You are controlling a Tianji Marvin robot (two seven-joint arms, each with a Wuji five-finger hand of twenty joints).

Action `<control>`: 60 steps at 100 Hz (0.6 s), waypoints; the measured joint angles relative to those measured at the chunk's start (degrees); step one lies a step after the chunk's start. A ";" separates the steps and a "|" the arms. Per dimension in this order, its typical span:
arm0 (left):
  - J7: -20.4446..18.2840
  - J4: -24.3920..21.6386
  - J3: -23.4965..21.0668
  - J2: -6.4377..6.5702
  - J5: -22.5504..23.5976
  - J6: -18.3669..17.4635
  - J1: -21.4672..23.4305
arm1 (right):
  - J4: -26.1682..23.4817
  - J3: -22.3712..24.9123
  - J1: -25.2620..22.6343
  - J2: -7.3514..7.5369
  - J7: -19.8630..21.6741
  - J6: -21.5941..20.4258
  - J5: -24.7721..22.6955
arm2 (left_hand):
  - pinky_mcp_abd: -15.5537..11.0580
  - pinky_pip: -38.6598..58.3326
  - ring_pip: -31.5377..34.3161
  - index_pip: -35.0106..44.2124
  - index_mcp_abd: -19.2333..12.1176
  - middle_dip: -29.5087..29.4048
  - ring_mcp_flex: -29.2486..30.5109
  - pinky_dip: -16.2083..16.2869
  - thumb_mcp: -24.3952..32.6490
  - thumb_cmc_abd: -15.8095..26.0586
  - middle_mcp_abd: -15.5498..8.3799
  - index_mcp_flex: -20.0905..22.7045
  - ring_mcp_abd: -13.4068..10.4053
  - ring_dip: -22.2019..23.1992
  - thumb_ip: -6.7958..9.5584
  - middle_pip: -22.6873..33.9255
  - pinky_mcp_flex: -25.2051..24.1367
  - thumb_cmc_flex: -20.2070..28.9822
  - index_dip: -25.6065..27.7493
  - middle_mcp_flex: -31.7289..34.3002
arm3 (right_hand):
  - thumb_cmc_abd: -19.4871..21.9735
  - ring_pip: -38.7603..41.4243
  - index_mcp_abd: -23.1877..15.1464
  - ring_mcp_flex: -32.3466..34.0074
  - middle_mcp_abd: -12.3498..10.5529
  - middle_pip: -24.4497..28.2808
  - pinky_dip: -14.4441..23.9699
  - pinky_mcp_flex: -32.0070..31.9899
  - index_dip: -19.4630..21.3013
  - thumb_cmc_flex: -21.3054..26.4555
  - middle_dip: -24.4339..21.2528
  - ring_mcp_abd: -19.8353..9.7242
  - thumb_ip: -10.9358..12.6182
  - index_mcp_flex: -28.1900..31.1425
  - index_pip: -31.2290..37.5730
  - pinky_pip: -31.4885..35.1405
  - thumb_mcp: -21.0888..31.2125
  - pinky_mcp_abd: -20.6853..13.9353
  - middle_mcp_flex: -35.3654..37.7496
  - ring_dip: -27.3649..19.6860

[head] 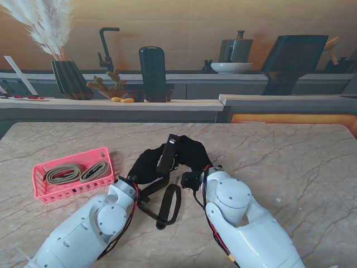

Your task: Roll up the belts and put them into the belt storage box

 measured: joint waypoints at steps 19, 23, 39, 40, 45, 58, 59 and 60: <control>0.66 -0.10 -0.68 -0.39 -0.64 -0.14 0.66 | 1.36 -0.99 0.59 -0.43 -0.39 0.60 -1.71 | -0.22 -5.48 -5.73 -20.12 0.02 -1.72 -8.96 0.21 -3.00 -0.60 0.78 -2.50 0.00 -1.41 0.91 -3.96 -4.39 -0.16 -7.72 -13.29 | 0.01 2.60 -0.12 -2.36 -0.12 5.31 -0.74 -1.86 -1.36 -0.07 5.23 -4.37 -0.07 0.00 0.07 -1.20 -0.01 2.27 -9.34 0.74; 0.96 -0.12 -0.82 -0.44 -0.65 -0.26 0.88 | 1.55 -1.14 0.71 -0.54 -0.45 0.66 -2.07 | -0.25 -6.20 -6.41 -23.51 0.02 -2.17 -10.15 0.21 -3.00 -0.94 0.81 -2.84 0.00 -1.60 1.28 -4.48 -4.94 -0.14 -7.93 -15.21 | 0.01 2.91 -0.12 -2.36 0.26 6.84 -0.74 -1.91 -1.89 -0.09 6.13 -5.10 -0.07 0.01 0.54 -1.20 -0.01 2.27 -12.04 0.79; 1.21 -0.25 -1.65 -0.78 -3.13 -2.00 1.90 | 2.18 -1.60 1.18 -1.34 -2.65 1.50 -2.33 | -1.02 -9.83 -9.76 -27.12 -0.94 -5.13 -13.25 0.21 -0.81 -4.48 0.81 -2.94 -0.65 -3.34 2.26 -7.10 -5.76 -1.40 -16.03 -16.71 | 0.01 3.69 -0.12 -2.63 1.63 9.01 -0.74 -2.31 -2.49 -0.76 7.28 -6.66 -0.08 0.07 1.35 -1.20 0.18 2.27 -16.89 0.86; 1.19 -0.27 -1.69 -0.80 -3.29 -2.17 1.96 | 2.24 -1.61 1.22 -1.42 -2.88 1.59 -2.33 | -1.03 -9.88 -9.90 -27.17 -0.99 -5.28 -13.26 0.20 -0.55 -4.66 0.80 -2.94 -0.71 -3.41 2.26 -7.46 -5.76 -1.50 -16.56 -16.71 | 0.01 3.70 -0.12 -2.68 1.64 9.01 -0.74 -2.32 -2.50 -0.82 7.28 -6.65 -0.08 0.07 1.38 -1.20 0.18 2.26 -16.91 0.87; 1.14 -0.44 -1.87 -0.84 -3.69 -2.85 2.23 | 2.64 -1.62 1.45 -1.71 -3.58 2.04 -2.33 | -1.05 -10.90 -11.12 -27.21 -1.55 -5.94 -13.98 0.02 1.78 -5.54 0.81 -2.94 -0.82 -3.78 2.45 -9.18 -5.80 -5.97 -19.17 -17.33 | 0.01 4.10 -0.12 -4.60 1.86 9.21 -0.74 -2.52 -2.52 -1.28 7.29 -5.55 -0.08 0.26 1.44 -1.20 0.34 2.27 -17.84 0.90; 1.31 -1.31 -2.24 -1.05 -4.30 -3.99 2.55 | 4.07 -1.71 1.91 -2.08 -4.24 3.88 -2.10 | -1.17 -12.90 -12.31 -27.78 -1.23 -6.84 -15.55 -1.37 3.92 -5.50 0.88 -2.99 -1.24 -4.44 2.93 -11.85 -5.88 -10.15 -21.73 -18.53 | 0.01 4.13 -0.09 -5.09 3.79 9.44 -0.74 -2.60 -2.85 -1.87 7.30 -3.18 -0.16 0.98 1.50 -1.20 0.53 2.27 -17.93 1.28; 1.33 -1.36 -2.27 -1.08 -4.39 -4.03 2.56 | 4.15 -1.72 1.93 -2.10 -4.30 3.97 -2.05 | -1.17 -12.94 -12.41 -27.79 -1.24 -6.99 -15.82 -1.45 4.34 -5.50 0.94 -2.99 -1.24 -4.49 2.93 -11.85 -5.88 -10.16 -22.12 -18.58 | 0.01 4.13 -0.07 -5.09 3.80 9.44 -0.74 -2.60 -2.86 -1.88 7.30 -3.15 -0.86 1.15 1.50 -1.20 0.53 2.27 -17.93 1.28; 1.34 -1.43 -2.30 -1.11 -4.49 -4.08 2.59 | 4.26 -1.74 1.96 -2.12 -4.36 4.07 -1.99 | -1.18 -12.96 -12.47 -27.79 -1.24 -7.09 -15.89 -1.58 4.41 -5.50 1.06 -2.99 -1.24 -4.66 2.93 -11.85 -5.88 -10.17 -22.18 -18.73 | 0.01 4.12 -0.07 -5.09 3.83 9.44 -0.74 -2.60 -2.86 -1.88 7.30 -3.09 -1.18 1.17 1.50 -1.20 0.53 2.27 -17.93 1.28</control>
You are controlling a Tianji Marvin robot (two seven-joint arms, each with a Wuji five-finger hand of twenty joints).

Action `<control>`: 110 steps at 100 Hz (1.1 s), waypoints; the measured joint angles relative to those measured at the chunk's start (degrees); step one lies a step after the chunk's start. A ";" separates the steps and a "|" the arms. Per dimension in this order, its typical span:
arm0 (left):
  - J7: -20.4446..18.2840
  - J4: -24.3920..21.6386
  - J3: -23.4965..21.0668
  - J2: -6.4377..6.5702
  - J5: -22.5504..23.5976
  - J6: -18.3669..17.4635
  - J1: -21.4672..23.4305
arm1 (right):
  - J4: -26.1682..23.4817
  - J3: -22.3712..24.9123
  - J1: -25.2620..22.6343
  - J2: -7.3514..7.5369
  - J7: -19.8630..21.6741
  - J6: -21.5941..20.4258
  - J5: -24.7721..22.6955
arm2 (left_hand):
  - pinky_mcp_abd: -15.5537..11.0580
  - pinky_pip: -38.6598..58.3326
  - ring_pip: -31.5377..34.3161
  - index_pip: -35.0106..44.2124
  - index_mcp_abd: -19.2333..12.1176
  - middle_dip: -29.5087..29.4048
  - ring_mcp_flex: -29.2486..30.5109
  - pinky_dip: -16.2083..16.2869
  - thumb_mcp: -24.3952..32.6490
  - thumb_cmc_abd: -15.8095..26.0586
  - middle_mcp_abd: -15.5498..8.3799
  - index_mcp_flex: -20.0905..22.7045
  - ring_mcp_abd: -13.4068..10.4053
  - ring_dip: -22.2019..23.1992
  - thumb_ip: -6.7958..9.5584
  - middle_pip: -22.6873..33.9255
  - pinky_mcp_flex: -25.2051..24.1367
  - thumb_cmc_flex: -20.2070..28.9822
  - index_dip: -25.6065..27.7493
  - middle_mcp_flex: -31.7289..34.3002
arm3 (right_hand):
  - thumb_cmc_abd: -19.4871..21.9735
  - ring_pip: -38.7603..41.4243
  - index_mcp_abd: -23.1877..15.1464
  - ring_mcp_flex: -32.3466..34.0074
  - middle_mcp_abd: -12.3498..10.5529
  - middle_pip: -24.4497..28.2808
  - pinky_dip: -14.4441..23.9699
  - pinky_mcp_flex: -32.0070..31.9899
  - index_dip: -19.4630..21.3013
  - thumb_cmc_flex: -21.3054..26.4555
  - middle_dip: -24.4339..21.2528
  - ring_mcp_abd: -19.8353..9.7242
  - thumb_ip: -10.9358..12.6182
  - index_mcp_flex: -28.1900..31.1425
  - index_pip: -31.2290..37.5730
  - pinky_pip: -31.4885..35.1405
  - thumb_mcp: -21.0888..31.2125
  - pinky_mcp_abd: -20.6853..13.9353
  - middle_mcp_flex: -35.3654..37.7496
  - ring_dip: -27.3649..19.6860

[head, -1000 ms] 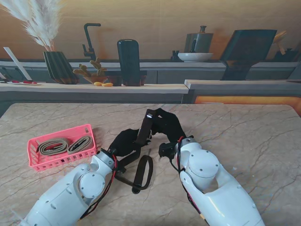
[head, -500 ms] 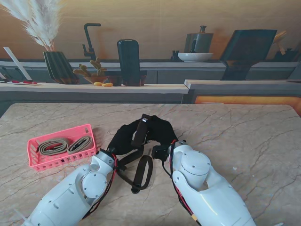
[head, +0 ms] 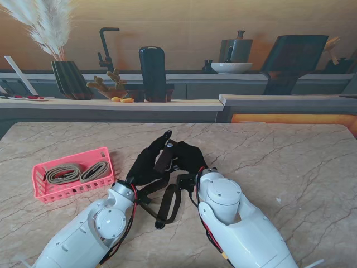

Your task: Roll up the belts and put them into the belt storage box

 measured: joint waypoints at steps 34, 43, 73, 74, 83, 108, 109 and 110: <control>-0.16 -1.59 -0.36 -0.48 -2.55 0.78 0.84 | 1.36 -0.10 0.42 -0.43 -0.31 1.80 1.87 | -0.53 -2.85 -0.87 -0.24 -2.61 -1.06 -1.82 -3.00 1.88 -0.02 1.31 0.00 -0.02 -2.67 0.00 -2.24 -1.33 1.27 4.26 -0.91 | 0.00 0.00 1.15 -0.01 0.12 0.06 0.00 -0.04 -0.14 -0.60 0.00 0.20 -0.04 0.30 0.87 0.01 -0.08 0.00 -0.01 0.00; -0.14 -1.51 -0.01 -0.47 -2.01 0.63 0.72 | 1.35 0.12 0.43 -0.43 0.48 2.43 3.05 | -1.72 -2.82 -0.85 1.60 -5.28 -0.93 -1.82 -3.49 0.48 2.00 -0.32 0.00 -0.88 -3.01 0.03 -0.66 -1.33 4.66 15.30 -0.91 | 0.01 0.00 1.17 -0.01 0.54 0.06 -0.01 -0.15 -0.16 -0.60 0.00 0.55 -0.04 0.31 0.87 0.04 -0.08 0.00 -0.01 0.00; -0.64 -0.95 0.96 -0.60 -3.26 0.51 0.27 | 0.04 1.47 0.26 1.06 7.41 7.40 4.46 | -3.89 -1.29 -0.34 35.53 -5.62 3.96 0.68 -3.60 -16.83 8.71 -3.17 3.57 -4.06 -3.02 -1.12 8.30 -0.37 17.03 27.15 6.49 | 1.00 0.11 2.61 -0.04 1.63 0.06 -0.01 -0.69 -0.17 -0.60 0.00 1.64 -0.04 0.31 0.87 0.25 -0.68 0.21 -0.01 0.00; -0.63 -0.93 0.96 -0.61 -3.26 0.44 0.28 | 0.04 1.52 0.26 1.09 7.60 7.50 4.45 | -3.90 -1.07 0.18 36.49 -5.65 3.90 0.80 -3.60 -18.30 8.76 -3.20 4.39 -4.24 -3.02 -1.12 8.41 -0.31 18.38 27.15 7.34 | 1.02 0.11 2.61 -0.04 1.65 0.06 -0.01 -0.70 -0.11 -0.60 0.00 1.66 -0.04 0.31 0.87 0.31 -0.71 0.23 -0.01 0.00; -0.61 -0.96 0.83 -0.87 -4.62 -0.60 0.52 | -0.13 2.05 0.22 1.34 8.58 8.78 4.46 | -3.91 0.20 0.80 43.24 -7.13 3.93 3.53 -3.60 -24.95 9.41 -4.61 9.41 -5.01 -3.02 -2.88 9.96 0.40 25.57 27.17 14.49 | 1.16 0.11 2.78 -0.58 2.36 0.06 -0.01 -0.76 0.26 -0.60 0.00 2.53 -0.05 0.30 0.87 0.38 -1.56 0.68 -0.01 0.00; -1.83 -2.95 -0.47 -1.49 -10.87 -1.31 3.03 | -1.67 3.51 0.27 2.18 14.74 15.86 -2.49 | -3.59 2.23 2.30 50.26 -9.10 4.56 9.80 -3.11 -28.08 9.18 -5.23 15.80 -5.59 -3.02 -4.49 11.48 2.57 28.95 27.36 25.26 | 6.41 -2.72 7.54 -5.03 6.46 -3.67 -0.05 -3.12 6.18 -3.19 -1.39 6.07 0.12 -0.75 -3.75 0.40 -9.10 3.05 -4.52 0.00; -1.93 -3.09 -0.52 -1.50 -11.13 -1.25 3.15 | -1.68 3.51 0.29 2.22 14.86 16.00 -2.99 | -3.50 2.25 2.31 50.47 -9.10 4.57 9.83 -3.08 -28.08 9.20 -5.23 15.80 -5.59 -3.02 -4.49 11.48 2.62 29.40 27.36 25.35 | 6.41 -2.99 7.87 -5.66 6.69 -3.72 -0.05 -3.17 6.92 -3.43 -1.42 6.17 0.15 -1.08 -5.04 0.40 -9.10 3.05 -5.13 0.00; -2.01 -3.22 -0.56 -1.50 -11.34 -1.19 3.26 | -1.67 3.50 0.31 2.26 14.93 16.10 -3.39 | -3.40 2.29 2.31 50.61 -9.10 4.56 9.90 -3.07 -28.08 9.23 -5.24 15.80 -5.60 -3.02 -4.49 11.48 2.71 29.53 27.36 25.60 | 6.41 -3.19 8.17 -5.90 6.79 -4.16 -0.05 -3.38 7.62 -3.52 -1.46 6.23 0.21 -1.12 -6.16 0.40 -9.10 3.09 -5.39 -0.01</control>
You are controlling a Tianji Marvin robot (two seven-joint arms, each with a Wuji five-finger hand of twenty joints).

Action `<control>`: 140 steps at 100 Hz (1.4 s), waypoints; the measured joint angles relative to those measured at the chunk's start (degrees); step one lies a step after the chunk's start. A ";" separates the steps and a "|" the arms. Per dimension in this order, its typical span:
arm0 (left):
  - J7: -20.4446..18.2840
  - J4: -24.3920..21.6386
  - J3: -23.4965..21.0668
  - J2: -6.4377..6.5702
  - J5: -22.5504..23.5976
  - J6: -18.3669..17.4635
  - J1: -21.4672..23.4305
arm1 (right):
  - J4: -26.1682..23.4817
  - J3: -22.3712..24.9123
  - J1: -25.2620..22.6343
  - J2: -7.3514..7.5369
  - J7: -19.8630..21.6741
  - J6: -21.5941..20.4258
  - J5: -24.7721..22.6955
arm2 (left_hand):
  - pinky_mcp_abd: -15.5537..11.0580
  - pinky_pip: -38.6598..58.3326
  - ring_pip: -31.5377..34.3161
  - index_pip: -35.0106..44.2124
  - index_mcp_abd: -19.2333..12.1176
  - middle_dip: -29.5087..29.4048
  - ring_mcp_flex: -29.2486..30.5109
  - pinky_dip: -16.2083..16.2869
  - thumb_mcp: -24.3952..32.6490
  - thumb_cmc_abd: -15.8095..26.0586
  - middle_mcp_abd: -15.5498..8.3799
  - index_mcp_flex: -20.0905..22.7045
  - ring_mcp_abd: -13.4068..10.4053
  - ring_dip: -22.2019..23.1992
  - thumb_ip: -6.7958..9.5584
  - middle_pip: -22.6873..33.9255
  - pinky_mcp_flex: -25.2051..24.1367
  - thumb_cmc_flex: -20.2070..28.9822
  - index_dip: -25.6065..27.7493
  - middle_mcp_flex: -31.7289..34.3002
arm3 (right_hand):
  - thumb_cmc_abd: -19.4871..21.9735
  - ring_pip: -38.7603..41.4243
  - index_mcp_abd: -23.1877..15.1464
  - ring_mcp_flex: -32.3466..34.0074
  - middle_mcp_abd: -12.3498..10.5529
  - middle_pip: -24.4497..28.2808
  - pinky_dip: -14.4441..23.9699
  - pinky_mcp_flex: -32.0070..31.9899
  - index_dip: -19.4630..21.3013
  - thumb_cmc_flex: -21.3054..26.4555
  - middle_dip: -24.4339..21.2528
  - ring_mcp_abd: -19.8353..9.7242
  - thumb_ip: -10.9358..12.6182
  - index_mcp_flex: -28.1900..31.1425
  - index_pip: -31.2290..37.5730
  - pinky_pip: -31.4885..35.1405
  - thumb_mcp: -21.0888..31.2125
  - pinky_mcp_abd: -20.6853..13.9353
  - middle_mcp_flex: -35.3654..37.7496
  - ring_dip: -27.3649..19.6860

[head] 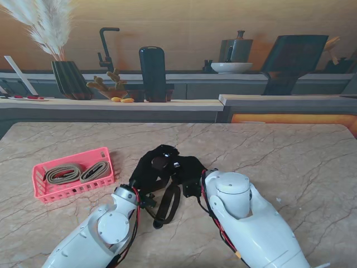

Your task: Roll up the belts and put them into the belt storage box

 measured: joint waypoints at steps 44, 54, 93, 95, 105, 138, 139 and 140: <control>-1.67 -3.61 -1.26 -0.46 -5.88 4.33 0.85 | 1.13 0.18 -1.37 3.90 3.97 -2.77 -19.56 | 0.96 6.41 7.04 4.55 1.61 2.25 9.98 2.58 4.11 4.54 1.44 1.17 2.43 2.00 0.91 3.21 5.81 1.25 1.57 9.18 | 2.58 -3.12 3.33 -1.61 2.85 -1.74 0.00 -0.45 11.50 -0.61 -1.53 2.36 8.08 -0.86 -15.39 -0.12 1.96 1.44 -2.88 -0.79; -1.84 -3.77 -1.26 -0.50 -6.23 5.81 0.84 | 0.64 0.65 -2.95 5.13 3.89 -10.53 -27.01 | 0.96 9.39 10.70 7.09 3.10 4.10 13.88 3.48 4.11 4.53 1.52 1.23 3.62 3.15 0.91 7.02 8.78 1.25 2.96 13.32 | 2.58 -3.81 2.99 -1.61 2.86 -2.14 0.00 -0.41 8.90 1.40 -1.78 2.37 7.99 -1.77 -12.27 -0.12 1.96 1.48 -2.88 -1.39; -4.36 -4.10 -0.88 -0.44 -8.19 8.18 0.54 | -1.43 3.00 -7.89 7.68 -5.19 -38.77 -47.72 | 0.98 29.06 37.65 20.43 4.62 23.25 34.99 7.30 39.11 -17.42 -1.51 6.17 2.83 14.80 1.80 34.56 27.13 -20.39 13.59 27.30 | -3.39 -7.22 -1.25 -1.53 -0.72 -2.24 -0.03 2.26 9.21 -0.19 -2.22 -0.78 5.63 -6.55 -9.30 -0.16 9.37 0.75 -2.58 -2.11; -4.38 -4.10 -0.83 -0.43 -8.18 8.17 0.49 | -1.43 3.02 -7.88 7.75 -5.68 -39.72 -48.92 | 1.00 29.10 38.21 20.53 4.56 23.66 35.51 7.45 39.81 -17.88 -1.66 6.37 2.67 15.23 1.80 35.07 27.45 -20.56 13.72 27.85 | -3.27 -7.31 -1.31 -1.53 -1.04 -2.24 -0.03 2.40 10.45 -0.21 -2.22 -1.08 5.63 -7.14 -10.14 -0.20 9.38 0.69 -2.58 -2.11; -4.38 -3.82 -0.50 -0.42 -7.86 8.14 0.14 | -1.12 2.98 -7.51 8.07 -7.83 -44.16 -55.05 | 1.10 29.70 38.89 21.33 4.52 24.43 36.36 7.54 42.23 -19.47 -2.04 6.81 2.05 15.80 1.80 35.90 28.62 -20.93 14.51 27.84 | -5.54 -8.32 -1.45 -1.34 -2.15 -2.40 -0.03 3.25 12.06 -0.86 -2.25 -2.19 6.29 -12.30 -11.86 -1.33 9.26 0.54 -2.40 -2.13; -2.38 -0.93 1.59 0.03 1.29 6.08 -2.14 | 2.21 -1.26 -1.74 9.48 -8.04 -49.01 -61.83 | 2.46 29.72 38.83 22.00 4.50 24.55 37.75 7.55 43.49 -20.11 -2.04 7.36 1.88 15.95 1.80 35.91 30.90 -20.95 15.06 27.84 | -6.04 -8.18 1.77 -1.04 -2.84 -0.76 -0.50 3.90 12.47 -2.49 -1.09 -3.29 7.39 -20.05 -14.09 -2.78 -7.57 -0.01 -4.14 -0.79; -2.38 -0.92 1.62 0.04 1.29 6.08 -2.16 | 2.34 -1.44 -1.56 9.49 -8.14 -49.06 -61.96 | 2.47 29.72 38.83 22.00 4.50 24.55 37.75 7.55 43.49 -20.11 -2.04 7.36 1.87 15.95 1.80 35.91 30.92 -20.95 15.06 27.84 | -6.04 -7.91 1.83 -1.04 -2.84 -0.49 -0.50 3.90 12.47 -2.49 -0.92 -3.29 7.39 -20.05 -14.09 -2.79 -7.57 -0.01 -4.14 -0.65; -2.38 -0.92 1.65 0.06 1.29 6.08 -2.19 | 2.49 -1.64 -1.37 9.50 -8.27 -49.10 -62.12 | 2.49 29.72 38.82 22.00 4.50 24.55 37.75 7.55 43.49 -20.11 -2.04 7.36 1.87 15.95 1.80 35.91 30.97 -20.95 15.06 27.84 | -6.04 -7.77 1.85 -1.04 -2.84 -0.22 -0.50 3.90 12.47 -2.49 -0.72 -3.29 7.40 -20.05 -14.09 -2.79 -7.65 -0.01 -4.15 -0.53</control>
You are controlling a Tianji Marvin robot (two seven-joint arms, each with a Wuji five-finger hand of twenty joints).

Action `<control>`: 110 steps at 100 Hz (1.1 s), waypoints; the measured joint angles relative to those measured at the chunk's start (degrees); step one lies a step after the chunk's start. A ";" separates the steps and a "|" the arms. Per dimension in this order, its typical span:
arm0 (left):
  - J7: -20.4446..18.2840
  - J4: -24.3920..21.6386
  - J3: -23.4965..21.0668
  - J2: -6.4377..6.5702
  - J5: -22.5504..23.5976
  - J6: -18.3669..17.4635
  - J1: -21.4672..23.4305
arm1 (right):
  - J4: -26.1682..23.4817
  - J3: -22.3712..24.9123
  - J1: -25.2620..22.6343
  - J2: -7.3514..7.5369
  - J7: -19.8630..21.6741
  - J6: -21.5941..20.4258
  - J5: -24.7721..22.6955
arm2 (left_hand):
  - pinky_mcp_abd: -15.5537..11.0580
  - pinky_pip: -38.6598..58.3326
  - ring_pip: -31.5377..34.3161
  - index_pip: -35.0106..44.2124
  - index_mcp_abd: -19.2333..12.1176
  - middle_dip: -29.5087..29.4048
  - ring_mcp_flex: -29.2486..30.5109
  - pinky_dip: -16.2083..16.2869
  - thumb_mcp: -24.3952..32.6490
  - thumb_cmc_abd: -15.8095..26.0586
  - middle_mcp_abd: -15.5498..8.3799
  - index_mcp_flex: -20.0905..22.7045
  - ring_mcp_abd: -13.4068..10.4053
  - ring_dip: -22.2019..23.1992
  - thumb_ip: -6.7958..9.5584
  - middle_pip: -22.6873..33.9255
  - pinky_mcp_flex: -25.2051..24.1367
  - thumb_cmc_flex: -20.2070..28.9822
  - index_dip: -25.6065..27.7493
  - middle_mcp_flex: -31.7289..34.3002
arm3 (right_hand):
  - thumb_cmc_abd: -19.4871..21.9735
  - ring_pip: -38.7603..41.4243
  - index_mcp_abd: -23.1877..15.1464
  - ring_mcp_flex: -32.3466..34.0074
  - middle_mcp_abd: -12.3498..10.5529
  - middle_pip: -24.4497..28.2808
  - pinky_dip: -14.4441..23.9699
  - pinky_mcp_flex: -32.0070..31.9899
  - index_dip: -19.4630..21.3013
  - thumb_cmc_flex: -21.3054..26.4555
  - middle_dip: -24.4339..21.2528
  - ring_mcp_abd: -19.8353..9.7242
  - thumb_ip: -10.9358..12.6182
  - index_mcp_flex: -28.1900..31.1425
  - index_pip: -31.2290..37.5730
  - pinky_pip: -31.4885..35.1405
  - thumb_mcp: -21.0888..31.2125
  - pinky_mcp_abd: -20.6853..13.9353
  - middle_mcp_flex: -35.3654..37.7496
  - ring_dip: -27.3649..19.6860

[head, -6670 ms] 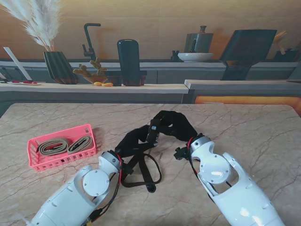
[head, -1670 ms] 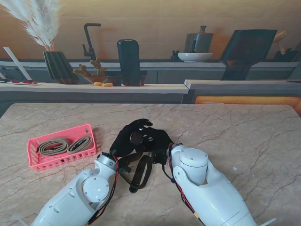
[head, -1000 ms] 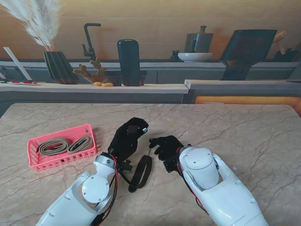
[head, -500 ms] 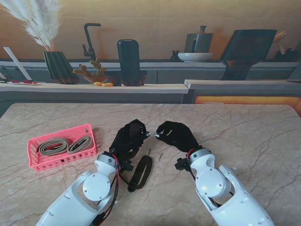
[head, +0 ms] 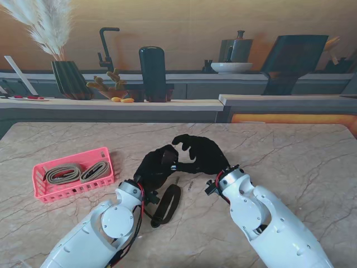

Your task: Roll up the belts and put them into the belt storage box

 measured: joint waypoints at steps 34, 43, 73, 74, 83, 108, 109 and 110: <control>0.49 0.52 0.41 0.26 2.16 0.41 -0.33 | 3.96 -4.24 4.00 -0.37 -3.87 -1.82 -2.88 | 1.12 0.00 -0.16 2.12 0.06 0.00 0.67 -0.04 0.00 0.02 0.00 0.87 0.00 0.01 0.00 0.00 0.34 0.06 0.00 0.59 | -0.18 6.65 0.55 10.35 -0.89 6.08 0.48 4.62 0.67 0.05 1.50 0.41 1.15 5.45 3.50 3.58 12.53 0.00 12.17 2.14; 0.58 0.79 0.59 0.28 2.15 0.80 -0.49 | 4.66 -4.85 4.50 -0.51 -4.97 -2.13 -3.42 | 1.31 0.00 -0.19 1.70 0.08 0.00 0.68 -0.05 0.01 0.03 0.00 1.40 -0.01 0.01 0.00 0.00 0.56 0.45 0.00 0.59 | -0.43 6.71 0.55 12.94 -2.55 6.71 -0.05 5.93 -5.99 1.17 1.42 0.57 -2.41 6.93 8.02 4.56 17.61 0.05 16.12 2.14; 2.01 1.57 0.61 -0.02 2.03 2.13 -0.88 | 4.91 -5.61 4.52 -0.92 -3.63 -2.57 -0.16 | 1.43 0.00 -0.73 1.68 1.01 -0.15 0.70 -0.59 -0.04 -0.77 0.00 1.37 -0.02 0.03 -0.55 -0.07 0.97 0.32 0.00 0.59 | -2.89 -2.47 -2.47 16.62 -3.97 -0.72 -2.07 8.34 -14.88 7.34 -2.97 0.39 -5.13 11.42 17.95 4.90 20.85 0.52 21.51 -2.12; 2.04 1.57 0.59 -0.04 1.98 2.16 -0.88 | 4.91 -5.62 4.50 -0.94 -3.53 -2.57 -0.03 | 1.43 0.00 -0.73 1.68 1.01 -0.15 0.70 -0.59 -0.04 -0.77 0.00 1.37 -0.02 0.03 -0.55 -0.07 0.98 0.25 0.00 0.59 | -2.89 -3.12 -2.47 16.80 -3.99 -0.80 -2.09 8.67 -14.88 7.34 -2.98 0.37 -5.13 11.47 17.73 4.90 21.14 0.53 21.54 -2.23; 2.39 1.71 0.49 -0.20 1.67 2.25 -0.89 | 4.91 -5.70 4.35 -1.03 -3.42 -2.37 -0.14 | 1.44 0.00 -0.74 1.67 1.02 -0.15 0.70 -0.60 -0.13 -0.87 0.02 1.36 -0.02 0.04 -0.55 -0.07 0.99 0.21 0.00 0.59 | -2.90 -5.69 -2.47 18.04 -4.03 -2.28 -2.41 10.49 -14.88 7.34 -3.77 -0.01 -5.13 11.61 17.28 4.58 22.08 0.56 21.79 -3.15; 2.69 1.95 0.41 -0.39 0.85 2.35 -0.86 | 4.87 -6.19 4.20 -1.39 -4.17 -0.89 0.11 | 1.58 0.01 -0.75 1.67 1.11 -0.15 0.70 -1.10 -0.75 -1.01 0.03 1.35 -0.03 0.05 -0.93 -0.07 1.10 0.97 0.00 0.59 | -3.75 -11.87 -2.97 23.26 -4.24 -9.10 -4.25 15.88 -18.88 11.48 -6.45 -0.32 -5.83 16.10 17.81 4.50 21.85 -0.58 26.20 -5.95; 2.67 1.95 0.41 -0.39 0.81 2.34 -0.85 | 4.87 -6.20 4.20 -1.40 -4.17 -0.87 0.15 | 1.59 0.01 -0.75 1.67 1.11 -0.15 0.70 -1.10 -0.75 -1.01 0.03 1.35 -0.04 0.05 -0.93 -0.07 1.10 0.97 0.00 0.59 | -3.75 -11.99 -3.18 23.38 -4.25 -9.33 -4.26 16.10 -18.90 11.48 -6.46 -0.32 -5.83 16.60 17.86 4.50 21.82 -0.79 26.52 -5.95; 2.64 1.95 0.40 -0.39 0.79 2.34 -0.85 | 4.87 -6.20 4.20 -1.41 -4.17 -0.86 0.19 | 1.59 0.01 -0.75 1.67 1.11 -0.15 0.70 -1.11 -0.76 -1.01 0.03 1.35 -0.05 0.05 -0.97 -0.07 1.10 0.97 0.00 0.59 | -3.76 -12.41 -3.47 23.84 -4.25 -9.50 -4.28 16.16 -18.91 11.48 -6.48 -0.32 -5.83 16.68 17.87 4.50 21.81 -0.80 26.77 -5.97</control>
